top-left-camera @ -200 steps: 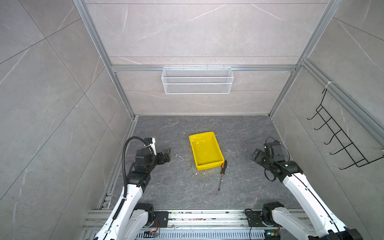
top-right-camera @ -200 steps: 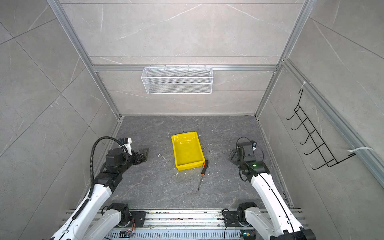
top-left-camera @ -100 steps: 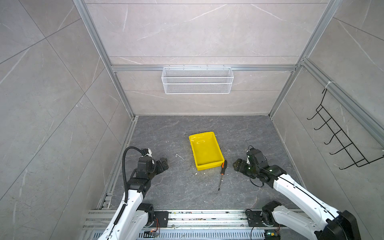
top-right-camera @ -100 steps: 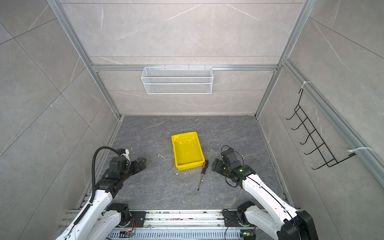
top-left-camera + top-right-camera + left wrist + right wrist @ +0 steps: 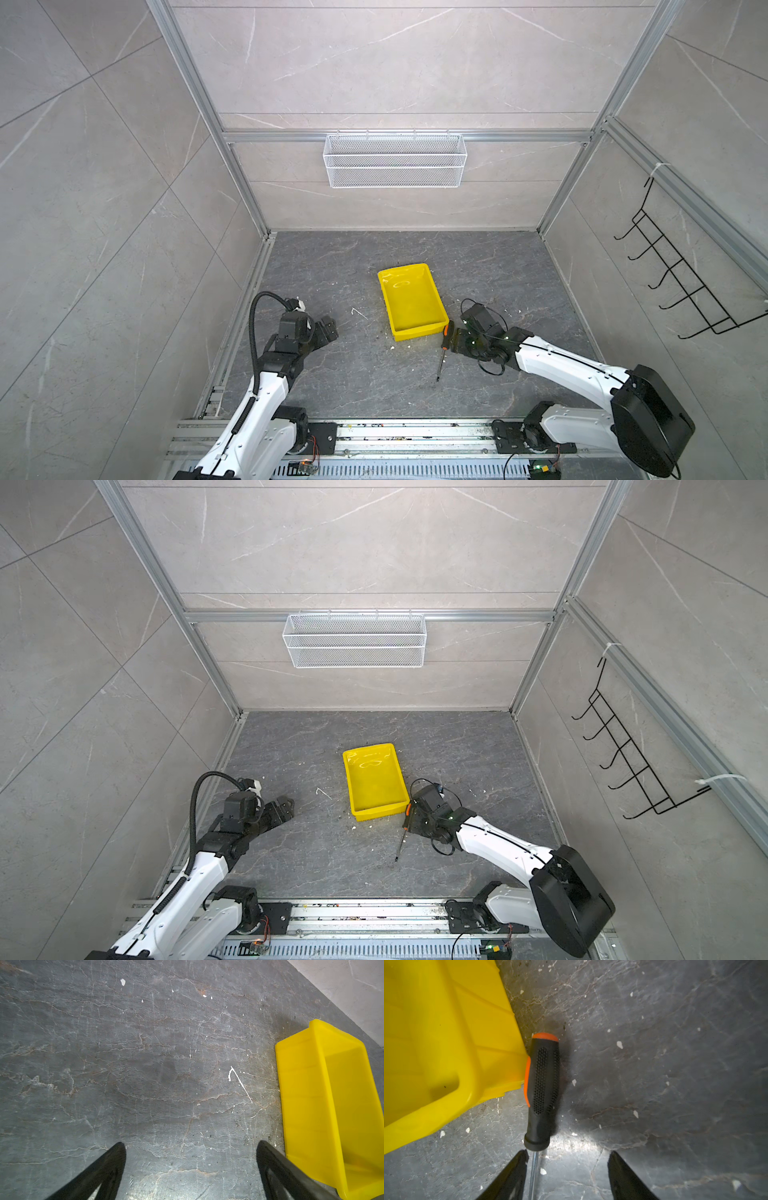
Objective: Put the screwdriver in the bin
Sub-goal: 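Lower the right gripper and close it on the black-orange screwdriver handle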
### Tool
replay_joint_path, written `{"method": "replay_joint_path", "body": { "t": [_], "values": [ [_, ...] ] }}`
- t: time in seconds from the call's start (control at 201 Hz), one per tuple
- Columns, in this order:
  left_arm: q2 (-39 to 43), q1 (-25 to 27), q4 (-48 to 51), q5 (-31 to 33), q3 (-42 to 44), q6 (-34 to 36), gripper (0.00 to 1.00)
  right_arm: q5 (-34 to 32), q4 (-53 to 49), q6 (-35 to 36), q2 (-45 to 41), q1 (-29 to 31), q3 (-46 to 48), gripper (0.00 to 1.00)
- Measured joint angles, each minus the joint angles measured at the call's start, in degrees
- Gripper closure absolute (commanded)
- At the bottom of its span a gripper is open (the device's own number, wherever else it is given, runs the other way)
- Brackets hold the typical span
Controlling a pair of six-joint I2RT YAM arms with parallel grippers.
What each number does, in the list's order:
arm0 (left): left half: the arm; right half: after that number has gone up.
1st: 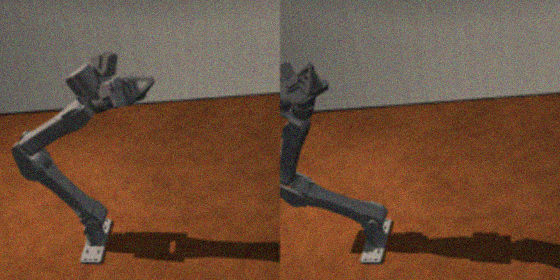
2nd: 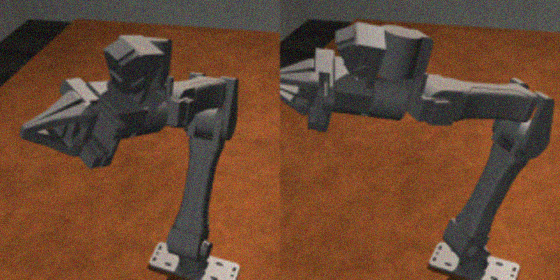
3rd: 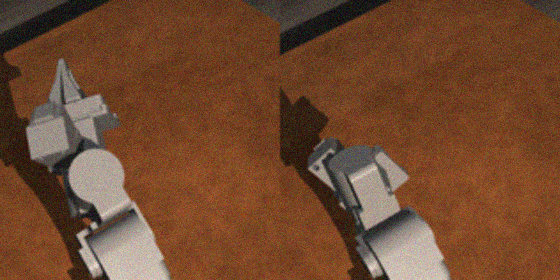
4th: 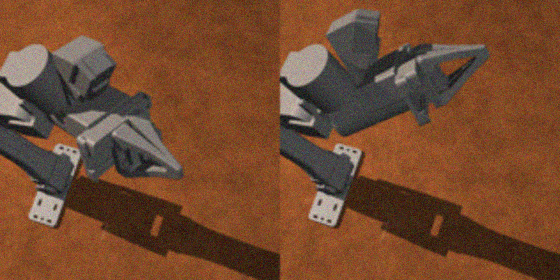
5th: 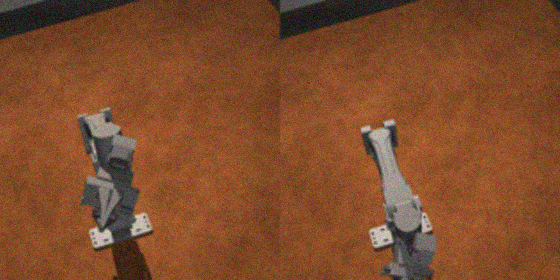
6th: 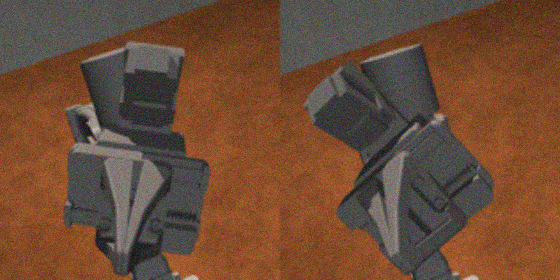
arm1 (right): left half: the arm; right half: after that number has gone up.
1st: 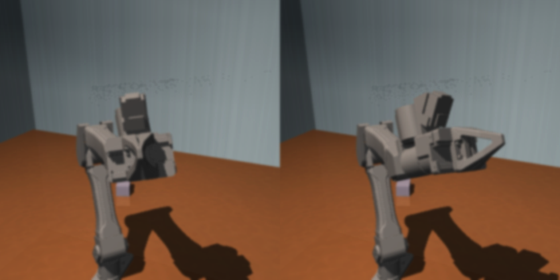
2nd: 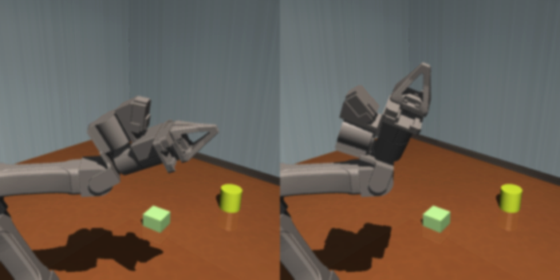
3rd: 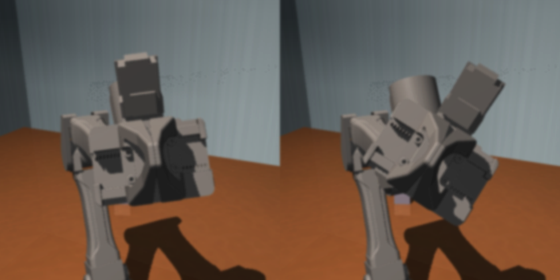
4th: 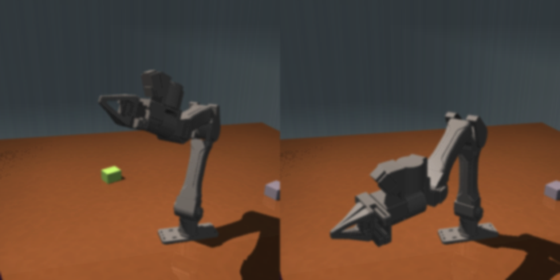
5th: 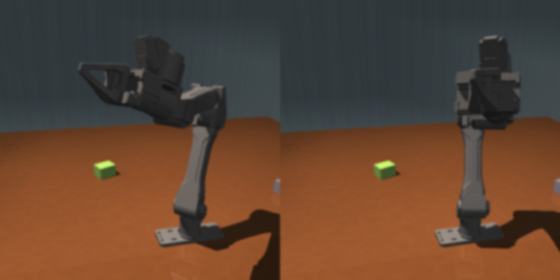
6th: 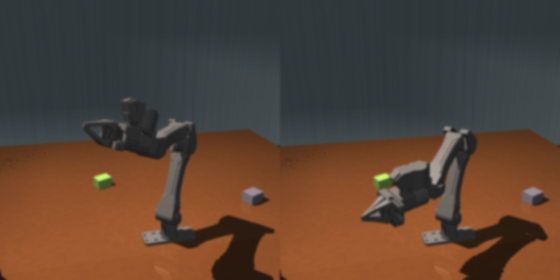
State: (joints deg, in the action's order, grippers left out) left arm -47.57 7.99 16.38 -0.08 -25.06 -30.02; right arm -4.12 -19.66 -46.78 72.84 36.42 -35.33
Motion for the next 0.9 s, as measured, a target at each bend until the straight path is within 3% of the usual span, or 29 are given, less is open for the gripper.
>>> {"method": "replay_joint_path", "body": {
  "t": [0.896],
  "values": [
    [0.37,0.0,0.0,0.0,0.0,-0.02,0.0,-1.51,2.99,-1.73,8.33,1.57,-3.1,0.44]
  ]
}}
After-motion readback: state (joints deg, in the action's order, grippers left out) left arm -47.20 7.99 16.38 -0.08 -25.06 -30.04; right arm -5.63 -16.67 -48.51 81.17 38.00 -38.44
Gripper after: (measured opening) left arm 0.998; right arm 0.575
